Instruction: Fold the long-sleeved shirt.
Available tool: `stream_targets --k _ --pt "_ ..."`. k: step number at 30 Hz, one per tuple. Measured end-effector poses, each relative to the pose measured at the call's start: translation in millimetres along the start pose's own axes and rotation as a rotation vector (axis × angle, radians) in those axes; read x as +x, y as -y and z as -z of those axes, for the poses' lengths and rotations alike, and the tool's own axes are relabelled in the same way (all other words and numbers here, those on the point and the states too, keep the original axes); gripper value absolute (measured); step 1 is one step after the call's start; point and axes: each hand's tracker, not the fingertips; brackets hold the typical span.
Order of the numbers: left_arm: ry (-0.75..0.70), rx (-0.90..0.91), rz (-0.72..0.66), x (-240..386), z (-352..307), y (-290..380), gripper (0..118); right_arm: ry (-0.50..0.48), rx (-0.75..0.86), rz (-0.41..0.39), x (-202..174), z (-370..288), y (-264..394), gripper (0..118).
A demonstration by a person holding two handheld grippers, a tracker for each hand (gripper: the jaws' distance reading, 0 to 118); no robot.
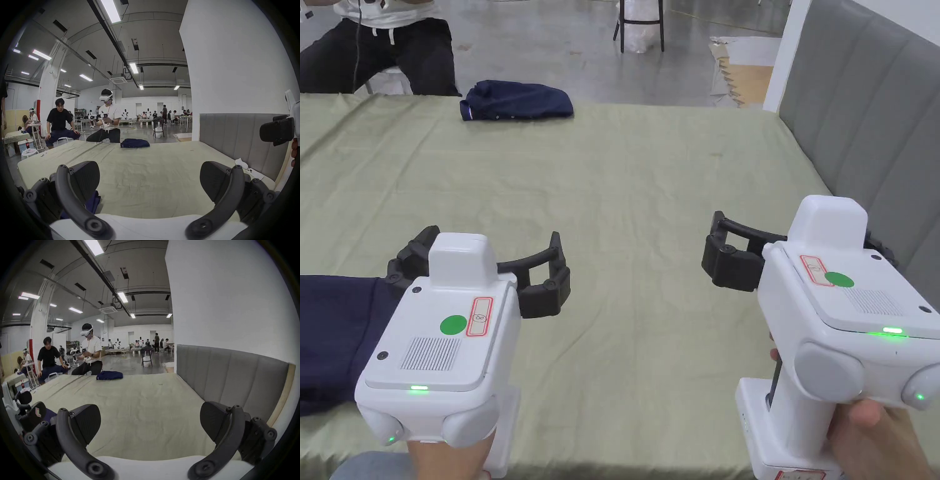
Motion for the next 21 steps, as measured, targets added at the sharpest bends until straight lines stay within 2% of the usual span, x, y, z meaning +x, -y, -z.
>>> stream_targets --k 21 --pt "0.014 -0.009 0.002 2.1 2.9 1.5 111 0.005 0.001 0.008 5.7 1.3 -0.6 118"
